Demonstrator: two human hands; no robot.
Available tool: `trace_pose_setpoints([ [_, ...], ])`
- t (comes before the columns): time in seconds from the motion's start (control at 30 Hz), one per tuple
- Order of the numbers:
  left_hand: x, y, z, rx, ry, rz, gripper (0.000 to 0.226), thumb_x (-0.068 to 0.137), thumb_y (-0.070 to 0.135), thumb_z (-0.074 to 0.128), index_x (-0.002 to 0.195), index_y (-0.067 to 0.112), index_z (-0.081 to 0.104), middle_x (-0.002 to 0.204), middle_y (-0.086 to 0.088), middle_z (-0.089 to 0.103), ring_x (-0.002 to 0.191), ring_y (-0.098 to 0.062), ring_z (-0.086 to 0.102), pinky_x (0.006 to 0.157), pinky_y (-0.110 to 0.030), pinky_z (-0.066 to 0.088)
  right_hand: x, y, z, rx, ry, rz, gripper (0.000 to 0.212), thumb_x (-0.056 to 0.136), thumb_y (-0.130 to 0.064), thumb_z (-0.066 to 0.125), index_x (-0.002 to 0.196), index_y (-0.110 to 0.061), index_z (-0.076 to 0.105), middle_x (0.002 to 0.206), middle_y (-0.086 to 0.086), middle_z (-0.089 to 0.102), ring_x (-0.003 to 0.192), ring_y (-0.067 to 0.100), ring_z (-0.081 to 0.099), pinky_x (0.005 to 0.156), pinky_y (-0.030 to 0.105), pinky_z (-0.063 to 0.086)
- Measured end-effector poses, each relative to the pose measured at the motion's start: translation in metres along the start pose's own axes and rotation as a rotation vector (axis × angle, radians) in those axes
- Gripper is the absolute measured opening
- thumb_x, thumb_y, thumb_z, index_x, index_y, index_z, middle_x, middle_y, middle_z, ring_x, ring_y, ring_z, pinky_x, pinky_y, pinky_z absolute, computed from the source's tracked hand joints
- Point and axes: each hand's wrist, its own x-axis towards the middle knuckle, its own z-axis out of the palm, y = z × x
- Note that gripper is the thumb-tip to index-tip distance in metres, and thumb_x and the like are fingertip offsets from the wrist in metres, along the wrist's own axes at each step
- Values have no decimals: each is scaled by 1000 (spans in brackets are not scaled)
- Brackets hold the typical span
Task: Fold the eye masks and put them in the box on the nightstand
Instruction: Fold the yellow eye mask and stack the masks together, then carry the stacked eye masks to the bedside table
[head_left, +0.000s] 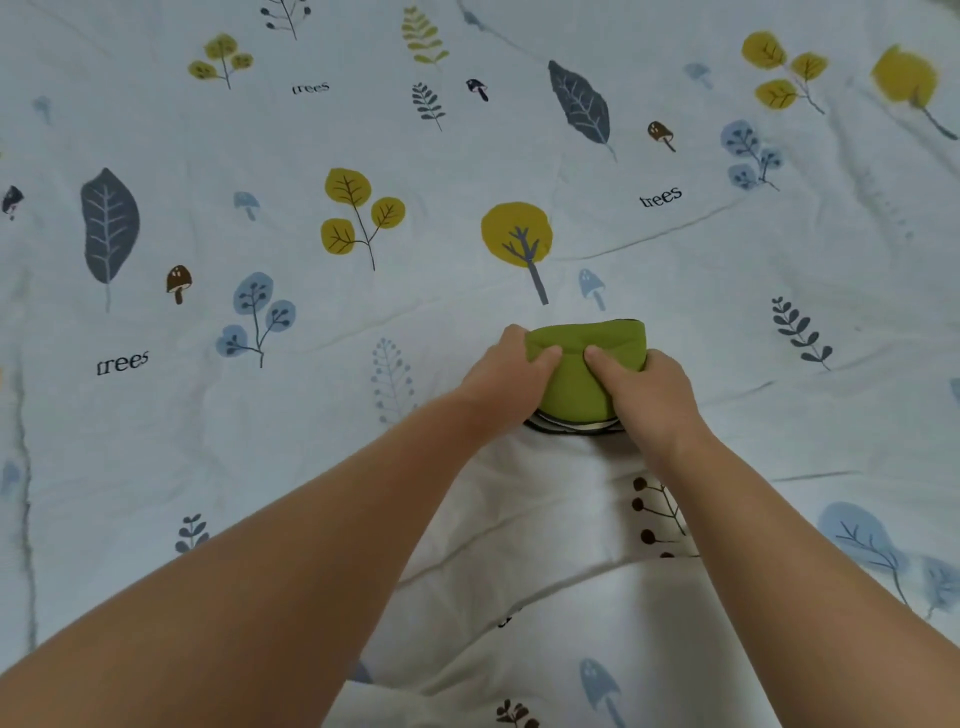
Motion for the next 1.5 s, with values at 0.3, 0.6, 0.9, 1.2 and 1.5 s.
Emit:
trace_pose_setpoints([
  [0.3,-76,-2,-50,-204,-14,-48,34,92,30,45,119,9,44,114,-15,56,99,-27,55,80,-37,49,-66,-32,6,32,-122,2,32,81,-39,61,99,-13,56,102,7,63,95,23,60,85,37,50],
  [0.6,-176,21,-122,-230,117,-40,28,91,30,45,114,13,46,103,-12,56,78,-21,56,60,-30,50,-156,-112,-3,-88,-272,-141,39,81,-38,61,107,-12,48,99,2,57,95,23,58,89,43,51],
  [0.9,-289,35,-191,-207,292,-24,29,89,29,45,114,16,47,104,-8,57,95,-25,58,78,-37,49,-257,-187,0,-211,-380,-336,42,82,-37,61,112,-11,47,109,7,59,100,25,58,91,46,50],
  [1.2,-405,2,-240,-236,468,-70,25,89,26,42,109,12,46,83,0,52,84,-20,53,62,-28,41,-364,-227,36,-370,-509,-502,48,81,-36,59,119,-11,46,111,8,60,99,25,58,86,40,50],
  [1.5,-516,-68,-273,-274,631,-113,24,89,22,42,108,10,49,92,-7,56,85,-22,56,70,-32,44,-479,-221,94,-413,-624,-627,35,80,-35,60,106,-15,47,101,3,60,91,21,58,74,32,48],
])
